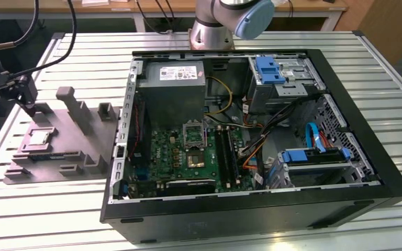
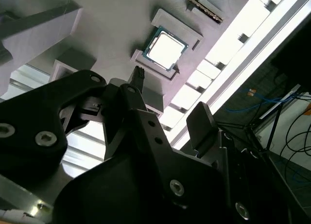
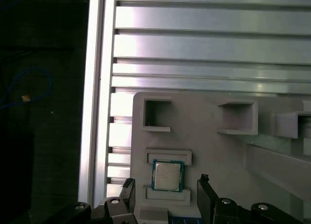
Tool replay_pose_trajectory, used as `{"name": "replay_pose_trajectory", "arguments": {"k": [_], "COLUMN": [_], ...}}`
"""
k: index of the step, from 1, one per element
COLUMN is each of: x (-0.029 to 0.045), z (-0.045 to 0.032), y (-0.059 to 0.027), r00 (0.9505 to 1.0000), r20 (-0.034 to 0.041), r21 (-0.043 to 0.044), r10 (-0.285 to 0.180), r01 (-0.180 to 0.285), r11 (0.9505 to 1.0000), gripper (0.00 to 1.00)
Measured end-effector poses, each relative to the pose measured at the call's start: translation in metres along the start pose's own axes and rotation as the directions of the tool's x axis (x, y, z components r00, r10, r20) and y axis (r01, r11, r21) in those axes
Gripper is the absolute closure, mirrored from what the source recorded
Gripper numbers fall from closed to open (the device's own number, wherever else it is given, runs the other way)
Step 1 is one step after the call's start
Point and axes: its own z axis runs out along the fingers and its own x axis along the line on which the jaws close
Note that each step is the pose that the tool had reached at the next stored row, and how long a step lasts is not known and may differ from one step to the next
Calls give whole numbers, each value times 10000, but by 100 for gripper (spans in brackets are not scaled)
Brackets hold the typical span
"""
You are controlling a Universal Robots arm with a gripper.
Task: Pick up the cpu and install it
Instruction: 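Pick up the cpu and move it towards the insertion slot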
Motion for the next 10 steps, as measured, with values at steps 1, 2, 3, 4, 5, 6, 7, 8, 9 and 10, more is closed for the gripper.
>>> {"name": "replay_pose_trajectory", "arguments": {"k": [1,2,3,4,5,6,7,8,9,10], "x": [0,0,-1,-1,-1,-2,-1,-2,-2,-4], "z": [17,35,54,72,89,107,125,143,160,237], "y": [-7,-13,-22,-31,-37,-42,-46,-49,-51,-61], "r00": [10000,10000,10000,10000,10000,10000,9999,9998,9998,9997], "r20": [-1,-1,-1,0,-2,-5,-9,-11,-13,-15], "r21": [0,0,0,0,1,2,4,5,4,-3], "r10": [1,0,-1,-10,-34,-85,-142,-189,-220,-260], "r01": [-1,0,1,10,34,85,142,189,220,260], "r11": [10000,10000,10000,10000,10000,10000,9999,9998,9998,9997], "gripper": [38,38,38,38,38,38,38,38,38,38]}}
